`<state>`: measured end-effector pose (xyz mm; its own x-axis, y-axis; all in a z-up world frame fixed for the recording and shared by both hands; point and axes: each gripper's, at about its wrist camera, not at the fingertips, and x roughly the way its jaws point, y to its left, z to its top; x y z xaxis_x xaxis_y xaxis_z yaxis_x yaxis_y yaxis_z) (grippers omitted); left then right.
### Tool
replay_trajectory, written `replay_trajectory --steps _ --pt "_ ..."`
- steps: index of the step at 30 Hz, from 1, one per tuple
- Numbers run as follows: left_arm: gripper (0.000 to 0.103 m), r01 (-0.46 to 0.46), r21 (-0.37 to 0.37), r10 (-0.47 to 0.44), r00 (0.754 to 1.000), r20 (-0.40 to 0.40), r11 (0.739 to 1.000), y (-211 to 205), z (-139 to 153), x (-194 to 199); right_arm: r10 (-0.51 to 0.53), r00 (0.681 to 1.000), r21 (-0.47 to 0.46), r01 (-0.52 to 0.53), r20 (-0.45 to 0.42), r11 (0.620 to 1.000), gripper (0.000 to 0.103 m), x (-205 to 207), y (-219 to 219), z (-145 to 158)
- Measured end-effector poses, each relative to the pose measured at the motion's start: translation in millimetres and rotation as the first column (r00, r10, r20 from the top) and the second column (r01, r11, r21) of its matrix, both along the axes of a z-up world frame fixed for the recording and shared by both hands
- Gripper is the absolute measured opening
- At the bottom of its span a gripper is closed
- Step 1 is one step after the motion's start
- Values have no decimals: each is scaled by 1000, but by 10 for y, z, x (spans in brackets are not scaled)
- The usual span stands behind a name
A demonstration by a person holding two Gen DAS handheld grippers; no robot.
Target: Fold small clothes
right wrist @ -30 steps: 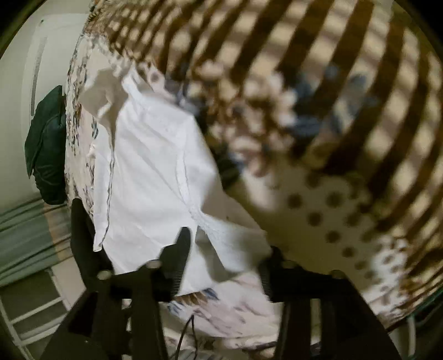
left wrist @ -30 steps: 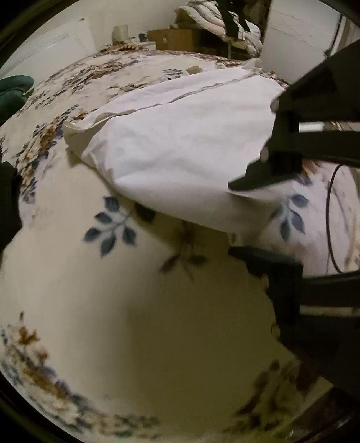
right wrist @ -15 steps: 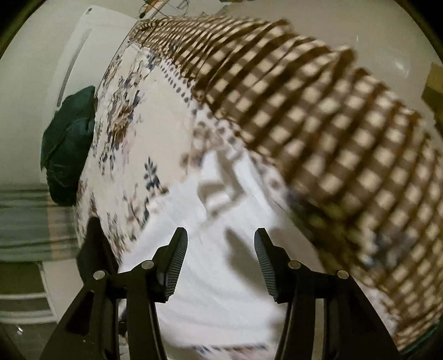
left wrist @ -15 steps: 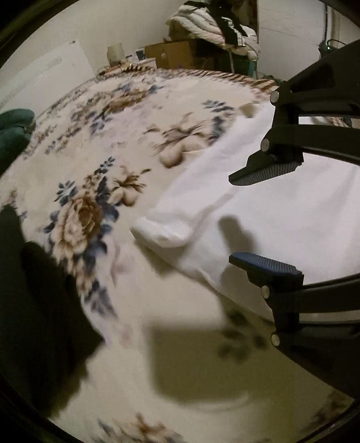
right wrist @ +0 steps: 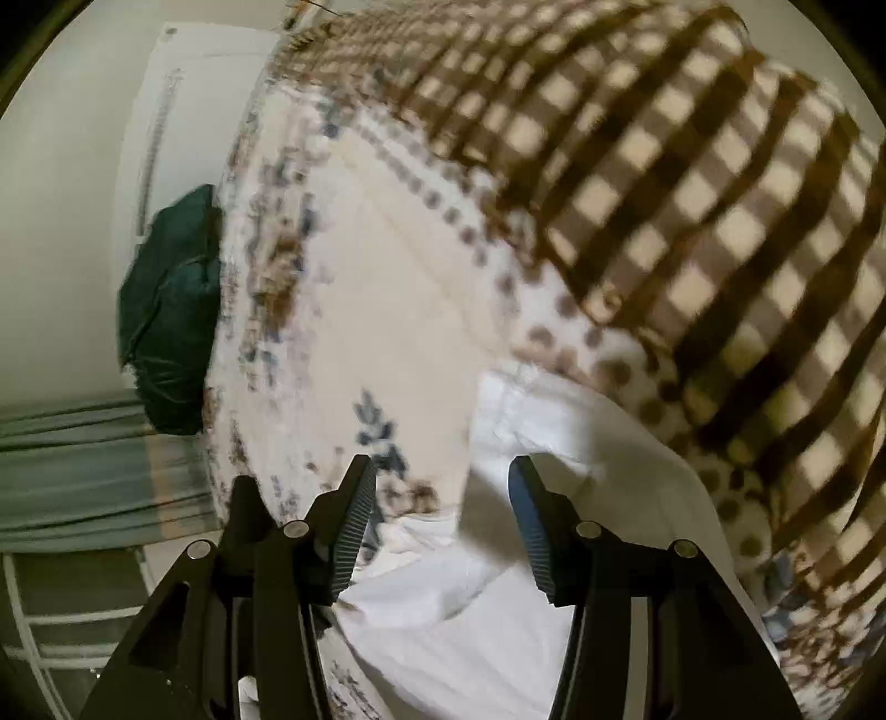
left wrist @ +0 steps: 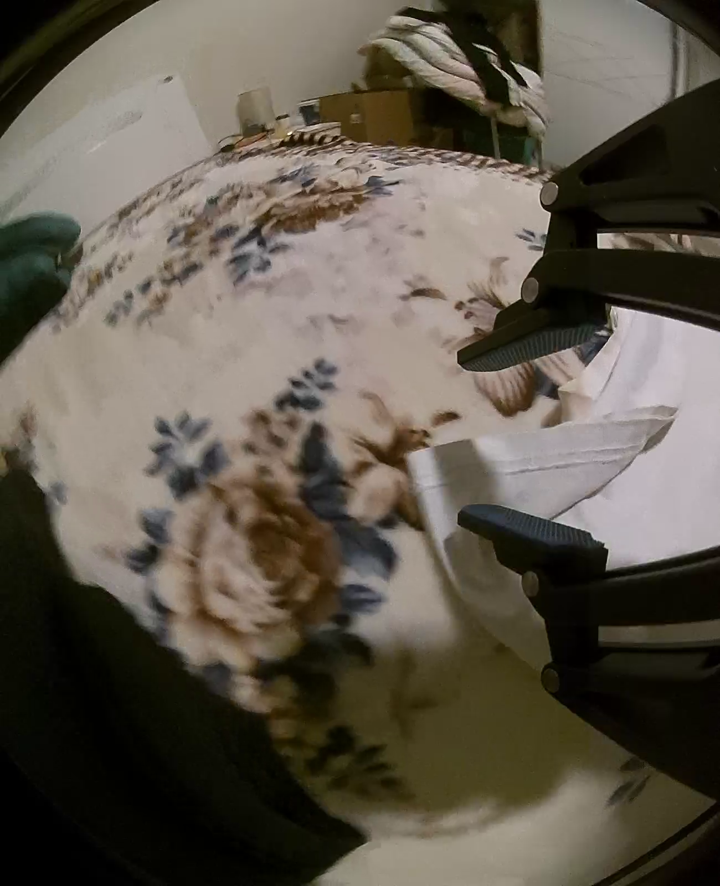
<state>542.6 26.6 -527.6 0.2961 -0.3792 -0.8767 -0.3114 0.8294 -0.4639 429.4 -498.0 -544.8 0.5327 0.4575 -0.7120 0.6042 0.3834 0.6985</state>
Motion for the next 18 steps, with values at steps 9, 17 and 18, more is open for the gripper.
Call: replay_trajectory --steps 9,17,18 --pt "48 48 -34 -52 988 -145 998 -107 -119 -796 191 970 41 -187 -152 982 53 -274 561 -101" --pt "48 23 -118 -34 995 -90 993 -559 -300 -223 154 988 104 -151 -25 983 53 405 748 -374" --pt "48 19 -115 -25 998 -54 993 -557 -247 -121 123 992 91 -124 25 988 53 485 702 -310"
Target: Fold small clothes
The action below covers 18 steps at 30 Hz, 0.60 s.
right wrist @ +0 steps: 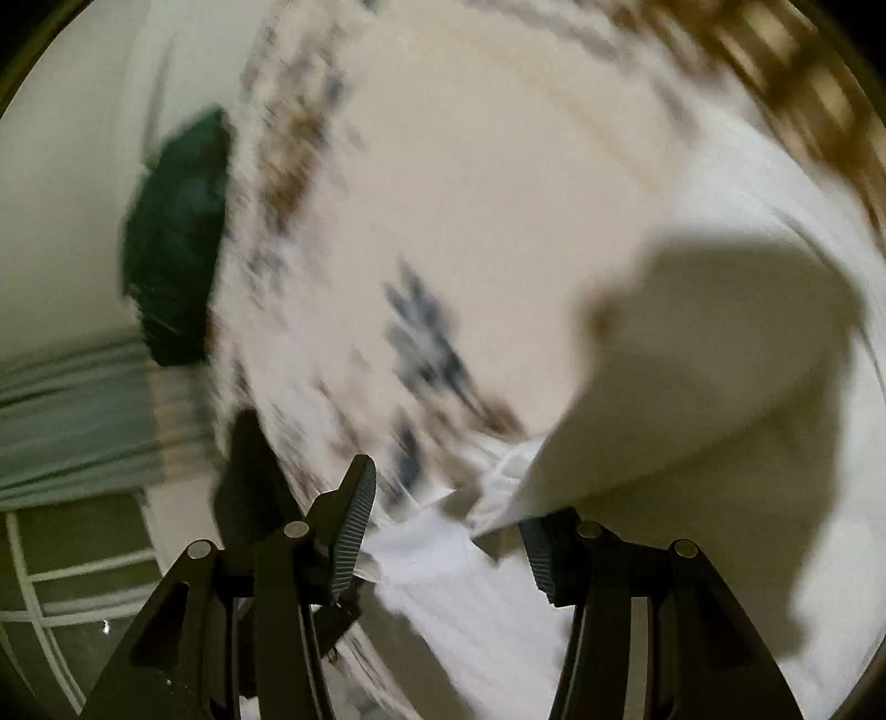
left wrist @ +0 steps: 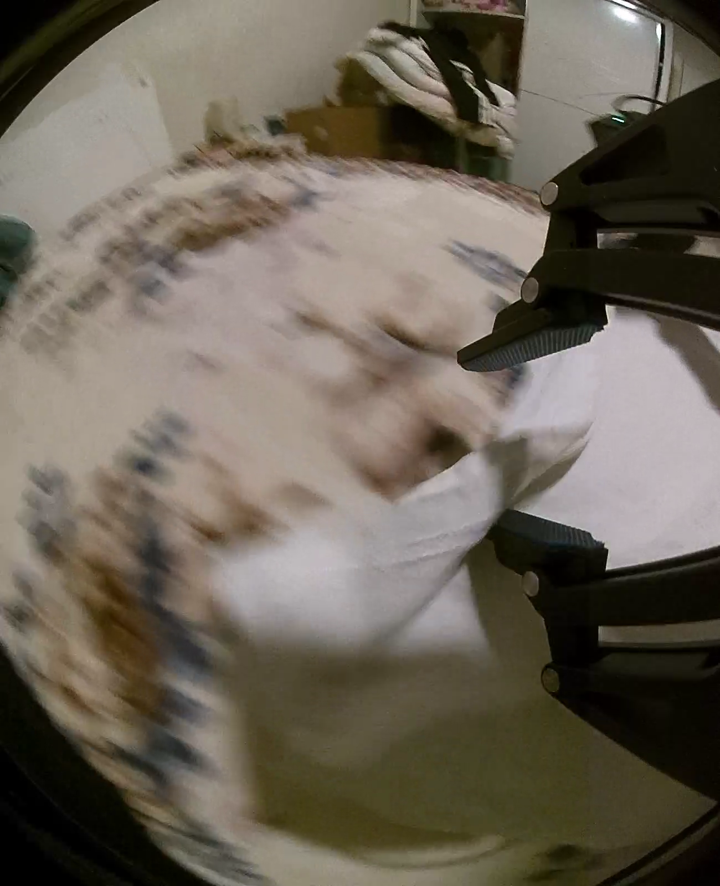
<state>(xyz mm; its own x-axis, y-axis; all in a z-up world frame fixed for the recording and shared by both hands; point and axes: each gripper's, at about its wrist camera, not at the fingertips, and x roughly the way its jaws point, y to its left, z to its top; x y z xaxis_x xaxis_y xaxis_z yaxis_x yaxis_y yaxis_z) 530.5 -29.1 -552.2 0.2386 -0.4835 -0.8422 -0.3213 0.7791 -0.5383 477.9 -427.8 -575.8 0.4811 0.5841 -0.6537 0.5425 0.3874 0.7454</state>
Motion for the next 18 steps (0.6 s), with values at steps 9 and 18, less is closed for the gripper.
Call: replay_trajectory --steps 9,18 --pt "48 112 191 -126 990 59 975 138 367 -141 78 997 -125 -81 -28 989 53 -390 -37 427" --pt "48 220 327 -197 975 -102 919 551 295 -1662 -92 967 -284 21 -238 959 72 -2180 -369 587"
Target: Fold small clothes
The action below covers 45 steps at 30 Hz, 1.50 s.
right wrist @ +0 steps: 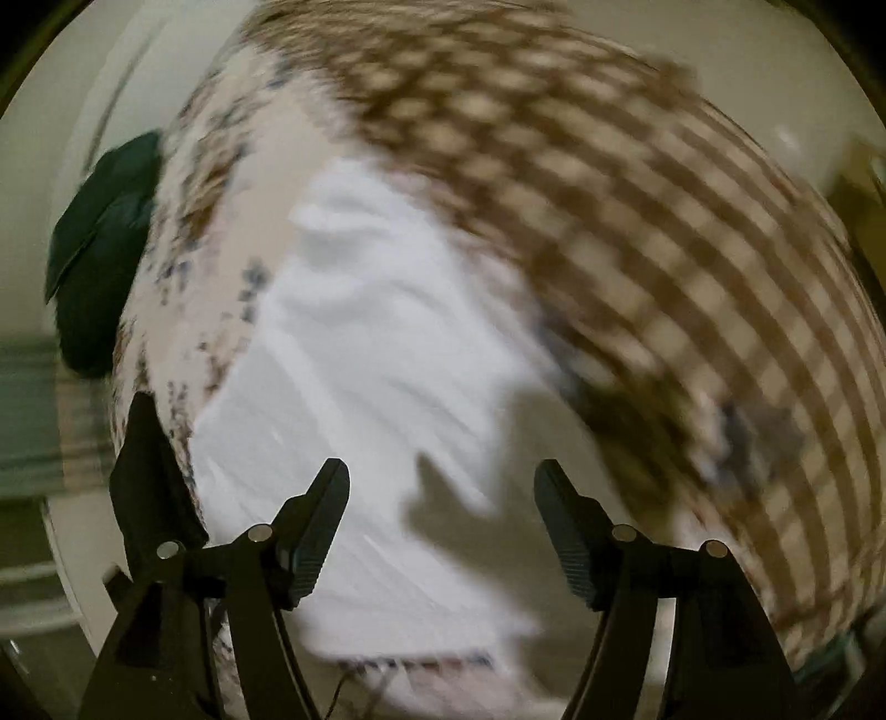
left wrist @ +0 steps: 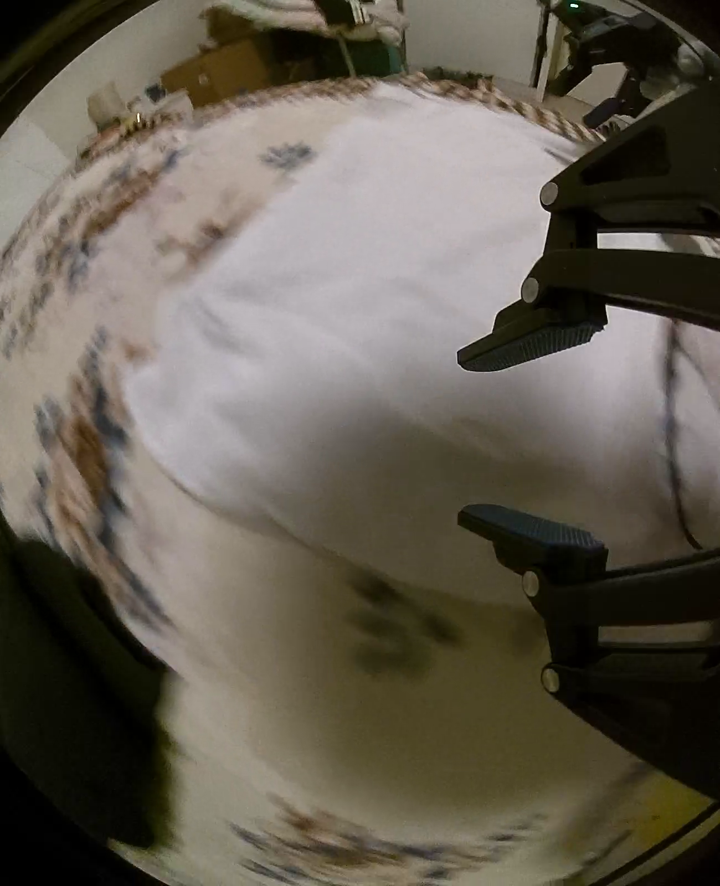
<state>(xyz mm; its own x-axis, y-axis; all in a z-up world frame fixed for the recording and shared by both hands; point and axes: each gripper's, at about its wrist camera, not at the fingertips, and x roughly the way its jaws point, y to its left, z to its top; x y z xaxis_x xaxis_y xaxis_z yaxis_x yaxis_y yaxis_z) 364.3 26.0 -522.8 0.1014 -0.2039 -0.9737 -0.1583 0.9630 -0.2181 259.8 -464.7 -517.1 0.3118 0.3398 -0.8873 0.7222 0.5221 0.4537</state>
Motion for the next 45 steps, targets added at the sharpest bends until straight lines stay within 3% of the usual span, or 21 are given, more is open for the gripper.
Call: replay_trajectory --steps 3,6,10,12,14,15,16,17,18,19,22,25,27,29,31,34,37,40,43,45 --pt "48 -122 14 123 991 -60 992 313 -52 -407 -98 994 40 100 -39 994 75 -544 -30 -124" --pt "48 -260 -25 256 961 -103 965 585 -131 -692 -147 989 116 149 -24 982 77 -860 7 -302" --pt "48 -414 -179 382 905 -188 893 723 -453 -887 -200 980 226 200 -20 954 77 -1022 136 -626" --pt "48 -481 -288 430 874 -225 828 706 -639 -887 -218 976 277 211 -5 937 77 -1034 233 -799" --pt "45 -510 -306 470 860 -200 804 682 -711 -858 -260 965 315 244 11 917 77 -985 329 -949" --pt "39 -509 -308 477 861 -177 804 673 -715 -842 -283 959 331 262 18 906 77 -996 345 -1012" --pt "31 -493 -300 475 869 -135 817 646 -691 -820 -322 946 346 289 42 893 69 -1008 361 -1073" --pt "14 -473 -307 463 880 -109 826 625 -661 -796 -352 933 346 309 68 886 33 -1031 350 -1094" --pt "9 -447 -307 444 892 -83 840 605 -626 -771 -365 927 337 318 86 886 13 -1030 356 -1107" --pt "9 -405 -289 413 910 -37 867 579 -552 -748 -365 926 319 320 93 892 8 -1034 359 -1097" --pt "8 -365 -291 376 926 -19 884 612 -549 -754 -387 911 270 341 142 901 7 -1125 326 -978" --pt "15 -345 -300 344 937 -58 889 642 -626 -742 -349 922 261 300 165 917 8 -1200 340 -1001" --pt "28 -314 -257 309 949 -61 914 570 -503 -693 -333 928 272 282 165 920 21 -1245 333 -1064" --pt "30 -262 -218 264 964 -20 940 526 -277 -745 -341 921 280 283 186 917 62 -1313 346 -1117" --pt "33 -204 -139 213 976 51 969 443 -55 -782 -377 889 307 293 261 905 72 -1326 354 -1145" --pt "51 -81 -25 84 981 177 996 153 168 -770 -383 861 275 299 334 914 72 -1259 377 -1180" --pt "53 31 31 -37 979 199 999 -144 49 -631 -414 826 268 330 383 905 74 -1216 420 -1227" --pt "53 89 38 -94 977 192 995 -361 -120 -460 -438 794 267 353 421 897 74 -1138 465 -1193" --pt "53 107 45 -113 979 171 993 -454 -246 -361 -413 793 253 331 448 909 74 -1069 493 -1150" --pt "53 101 44 -106 982 157 994 -479 -320 -344 -378 812 235 301 445 924 74 -1065 526 -1115"
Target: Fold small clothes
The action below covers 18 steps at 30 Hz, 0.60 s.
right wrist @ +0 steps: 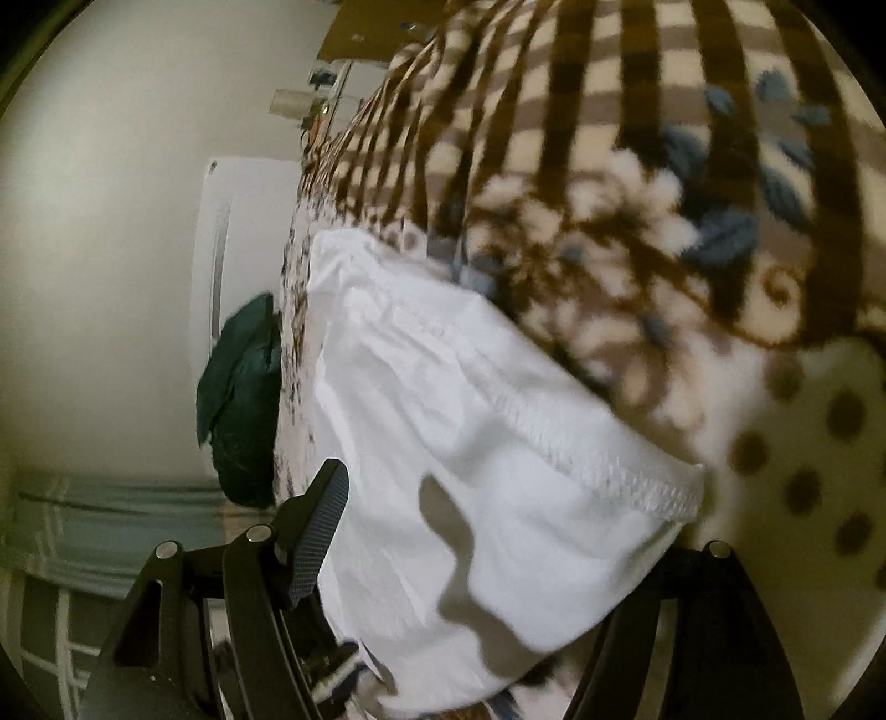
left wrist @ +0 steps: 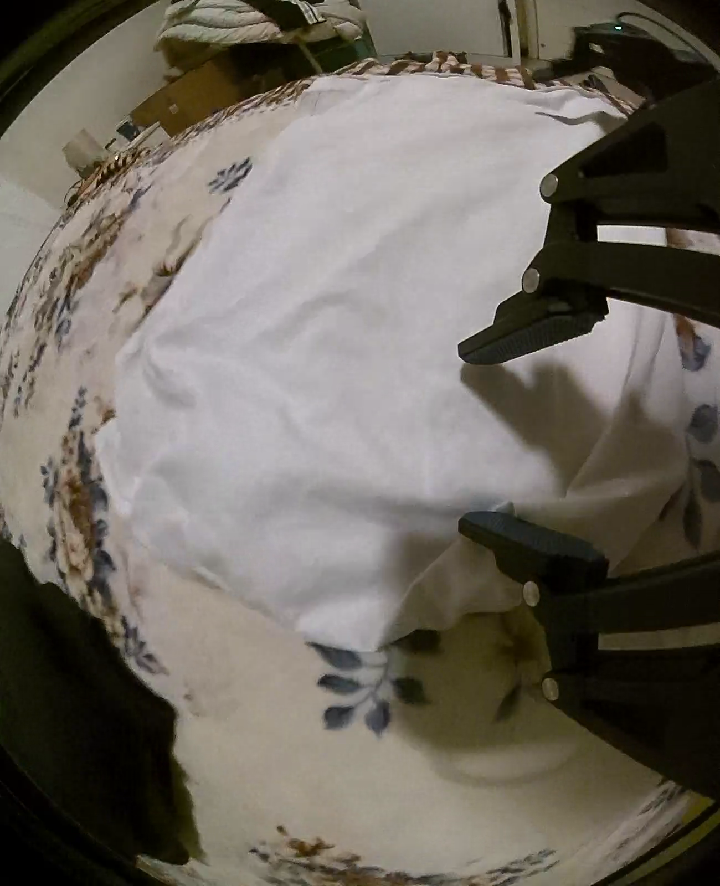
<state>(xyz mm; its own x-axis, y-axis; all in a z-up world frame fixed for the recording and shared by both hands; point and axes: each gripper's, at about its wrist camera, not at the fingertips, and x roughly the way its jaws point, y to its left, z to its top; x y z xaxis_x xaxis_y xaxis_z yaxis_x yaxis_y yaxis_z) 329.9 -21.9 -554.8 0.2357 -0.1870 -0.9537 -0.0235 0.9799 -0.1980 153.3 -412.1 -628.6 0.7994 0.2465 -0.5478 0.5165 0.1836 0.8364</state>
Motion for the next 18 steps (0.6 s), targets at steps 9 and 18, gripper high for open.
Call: replay_trajectory --steps 9,18 --pt "53 50 37 -48 997 -56 998 48 -71 -96 -57 998 68 55 31 996 74 -78 -83 -136" --pt "53 26 30 -23 997 -75 999 94 -68 -113 -34 995 46 30 89 999 75 153 -150 -36"
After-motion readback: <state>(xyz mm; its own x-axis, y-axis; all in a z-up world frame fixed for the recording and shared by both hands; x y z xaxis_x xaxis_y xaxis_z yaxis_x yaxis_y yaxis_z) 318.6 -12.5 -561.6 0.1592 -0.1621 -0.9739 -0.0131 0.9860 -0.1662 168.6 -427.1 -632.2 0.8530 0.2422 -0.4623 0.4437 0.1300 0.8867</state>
